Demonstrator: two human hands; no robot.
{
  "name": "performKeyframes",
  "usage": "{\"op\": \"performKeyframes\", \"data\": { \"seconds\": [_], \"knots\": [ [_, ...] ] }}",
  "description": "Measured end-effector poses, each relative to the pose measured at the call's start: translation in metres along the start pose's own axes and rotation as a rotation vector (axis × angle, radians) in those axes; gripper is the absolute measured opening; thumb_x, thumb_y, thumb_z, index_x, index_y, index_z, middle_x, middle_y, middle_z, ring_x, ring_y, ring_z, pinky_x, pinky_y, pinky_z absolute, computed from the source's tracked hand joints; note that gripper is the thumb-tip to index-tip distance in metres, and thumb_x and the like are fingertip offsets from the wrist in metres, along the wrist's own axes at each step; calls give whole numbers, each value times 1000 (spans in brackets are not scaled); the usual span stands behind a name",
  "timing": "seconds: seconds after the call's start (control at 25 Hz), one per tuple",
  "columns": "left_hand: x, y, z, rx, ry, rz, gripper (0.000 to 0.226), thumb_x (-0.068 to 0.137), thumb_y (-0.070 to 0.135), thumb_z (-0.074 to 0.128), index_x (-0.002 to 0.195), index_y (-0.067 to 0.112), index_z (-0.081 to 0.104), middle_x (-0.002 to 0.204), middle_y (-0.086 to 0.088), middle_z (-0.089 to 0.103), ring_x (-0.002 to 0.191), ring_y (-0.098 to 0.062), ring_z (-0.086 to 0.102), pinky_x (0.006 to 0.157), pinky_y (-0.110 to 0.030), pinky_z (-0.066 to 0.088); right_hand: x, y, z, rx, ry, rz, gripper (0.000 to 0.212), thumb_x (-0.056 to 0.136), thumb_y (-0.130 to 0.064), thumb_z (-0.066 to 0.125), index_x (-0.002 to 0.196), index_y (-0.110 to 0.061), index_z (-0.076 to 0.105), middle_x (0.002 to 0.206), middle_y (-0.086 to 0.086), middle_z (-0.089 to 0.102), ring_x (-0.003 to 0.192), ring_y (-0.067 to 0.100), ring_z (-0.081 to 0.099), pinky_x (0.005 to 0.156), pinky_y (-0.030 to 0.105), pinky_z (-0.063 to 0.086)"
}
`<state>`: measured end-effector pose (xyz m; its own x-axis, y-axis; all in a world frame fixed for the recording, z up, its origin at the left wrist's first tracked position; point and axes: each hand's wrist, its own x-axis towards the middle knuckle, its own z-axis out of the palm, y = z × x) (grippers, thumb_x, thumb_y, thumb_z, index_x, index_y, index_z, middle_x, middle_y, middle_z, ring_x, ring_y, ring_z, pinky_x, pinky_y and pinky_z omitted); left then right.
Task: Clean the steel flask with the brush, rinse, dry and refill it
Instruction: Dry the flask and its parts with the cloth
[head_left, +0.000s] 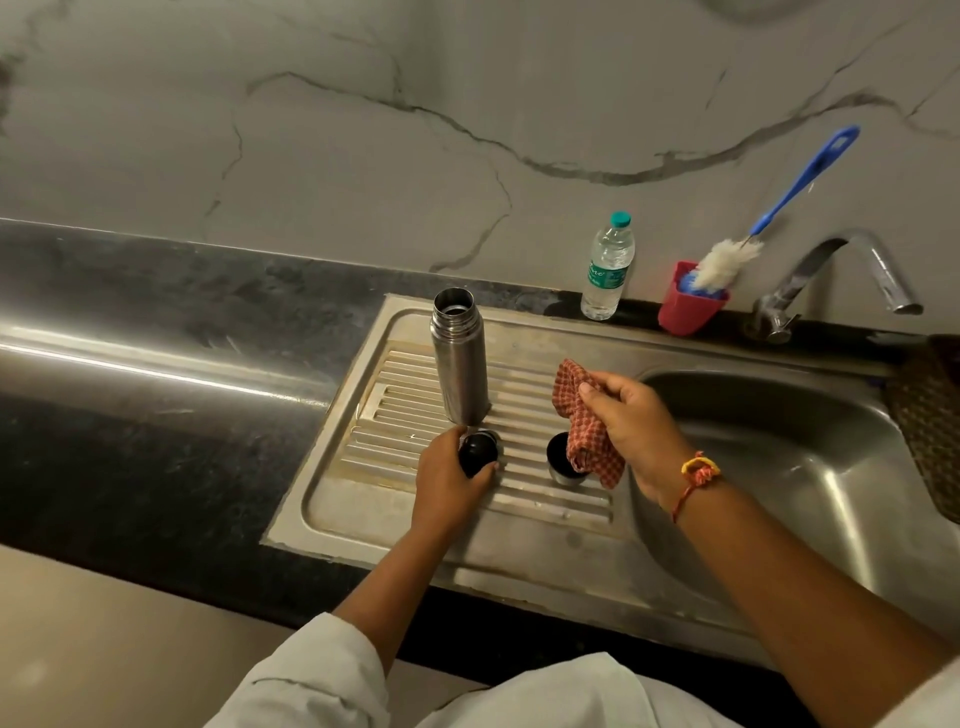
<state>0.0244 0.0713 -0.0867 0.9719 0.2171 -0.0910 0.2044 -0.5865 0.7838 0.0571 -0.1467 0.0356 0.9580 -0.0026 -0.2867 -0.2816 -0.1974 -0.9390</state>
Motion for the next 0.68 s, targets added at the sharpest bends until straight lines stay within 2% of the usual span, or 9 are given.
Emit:
{"op": "performKeyframes", "data": {
  "seconds": [0.16,0.36,0.44,0.52,0.6,0.68],
  "knots": [
    [-1,3,-9,13,57,-11,76,81,41,84,144,17,48,140,-4,56,132,-23,48,109,-36,42,-1,1,3,26,17,-1,33,100,-27,57,132,-21,60,113,-7,65,108,16,62,102,44,50],
    [16,47,-43,-83,384,147,79,85,39,81,145,14,38,143,-11,44,132,-26,43,110,-50,45,-6,-2,3,142,56,-7,29,99,-28,58,127,-22,63,115,0,68,108,20,64,97,41,53],
    [34,71,-58,-97,366,174,94,83,41,82,154,17,26,154,-13,36,141,-29,38,114,-50,41,-8,-5,2,238,73,17,24,98,-29,59,121,-23,65,114,4,70,106,23,66,92,39,55],
    [54,89,-65,-98,279,116,108,80,43,84,160,18,16,162,-13,30,149,-31,30,119,-50,34,-12,-11,0,336,72,57,24,97,-28,60,119,-20,67,112,8,71,103,24,68,85,37,57],
    [69,98,-68,-89,213,100,106,77,42,87,158,18,23,157,-10,41,146,-30,37,117,-49,37,-19,-17,-5,414,52,77,27,97,-27,60,121,-16,66,110,10,72,99,24,69,76,33,57],
    [78,100,-69,-114,195,122,81,76,37,89,142,20,46,133,-3,61,128,-27,56,104,-44,50,-27,-23,-11,455,17,71,29,96,-26,61,123,-16,65,111,10,70,99,23,68,68,28,57]
  ]
}}
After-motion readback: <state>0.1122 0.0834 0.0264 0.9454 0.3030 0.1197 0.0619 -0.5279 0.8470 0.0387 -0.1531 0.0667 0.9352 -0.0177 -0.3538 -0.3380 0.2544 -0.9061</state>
